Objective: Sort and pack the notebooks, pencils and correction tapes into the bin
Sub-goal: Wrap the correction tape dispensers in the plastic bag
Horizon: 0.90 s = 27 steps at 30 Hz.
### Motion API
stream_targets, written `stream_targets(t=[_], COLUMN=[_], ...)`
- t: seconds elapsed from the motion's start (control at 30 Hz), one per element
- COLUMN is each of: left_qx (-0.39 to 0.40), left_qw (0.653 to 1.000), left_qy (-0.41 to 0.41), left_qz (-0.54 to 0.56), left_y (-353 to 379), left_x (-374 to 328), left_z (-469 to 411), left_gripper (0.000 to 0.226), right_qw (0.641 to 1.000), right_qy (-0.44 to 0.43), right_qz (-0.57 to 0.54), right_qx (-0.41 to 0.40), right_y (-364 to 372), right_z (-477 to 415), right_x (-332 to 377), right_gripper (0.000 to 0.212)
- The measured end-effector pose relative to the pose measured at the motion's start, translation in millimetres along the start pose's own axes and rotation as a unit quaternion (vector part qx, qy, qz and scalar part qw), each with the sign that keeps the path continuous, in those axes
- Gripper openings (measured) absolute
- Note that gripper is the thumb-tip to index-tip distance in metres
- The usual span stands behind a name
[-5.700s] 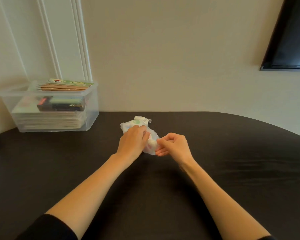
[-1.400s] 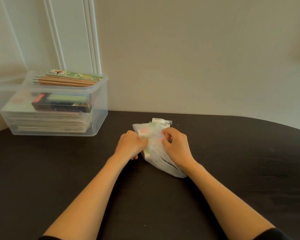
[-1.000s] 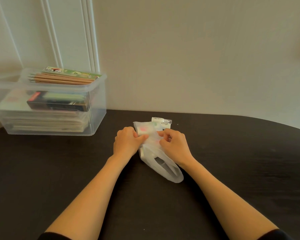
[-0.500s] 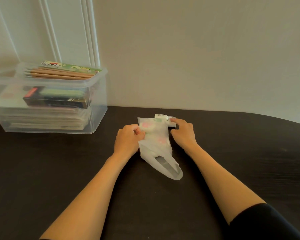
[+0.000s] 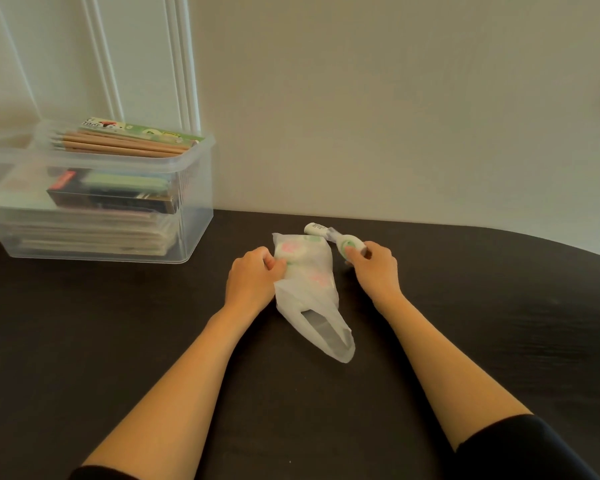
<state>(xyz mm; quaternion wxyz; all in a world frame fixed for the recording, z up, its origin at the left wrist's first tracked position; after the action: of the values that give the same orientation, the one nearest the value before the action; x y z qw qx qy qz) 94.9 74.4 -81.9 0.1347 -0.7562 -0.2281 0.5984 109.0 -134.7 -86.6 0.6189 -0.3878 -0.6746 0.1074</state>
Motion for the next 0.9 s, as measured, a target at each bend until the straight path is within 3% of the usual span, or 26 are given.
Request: stream_targets(t=[0.13,0.27,0.43,0.57,0.7,0.9], left_qx=[-0.038,-0.041,0.017,0.024,-0.016,-0.042], left_qw=[0.998,0.989,0.988,0.996,0.998,0.992], left_qy=[0.013,0.044,0.066,0.040,0.054,0.115], left_qz=[0.043,0.138,0.141,0.075,0.024,0.034], left_y=[-7,-14,-20,-19,-22,-25], left_x=[-11,-24,-27,-24,-29,-42], left_z=[20,48,80,90,95,97], left_gripper=[0.019,0.024,0.015,0.008,0.009,0.015], right_qw=[0.972,0.946,0.918,0.945,0.975,0.957], right_qy=[0.072,0.069,0.069,-0.018,-0.115,-0.276], right_qz=[-0.223,-0.306,-0.375,-0.306,-0.180,0.086], right_qx=[0.031,0.085,0.111,0.117,0.054,-0.013], right_y=[-20,-34,-57,-66,-69,-50], right_z=[36,74,114,135,149,161], right_x=[-7,-1,11,27,34,45], right_gripper=[0.012,0.012,0.014,0.011,0.012,0.018])
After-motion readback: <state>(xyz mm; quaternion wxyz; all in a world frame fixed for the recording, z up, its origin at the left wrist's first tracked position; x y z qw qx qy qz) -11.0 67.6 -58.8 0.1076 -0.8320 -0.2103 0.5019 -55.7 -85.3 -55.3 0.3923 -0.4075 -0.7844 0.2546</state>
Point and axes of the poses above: each hand's wrist, its own z-axis away from the middle knuckle, its own y-axis out of the palm, x = y × z, the point moved 6 cm from there along -z, towards the middle knuckle, and after that the axes turned 9 degrees about z, right-handed, at the moved point
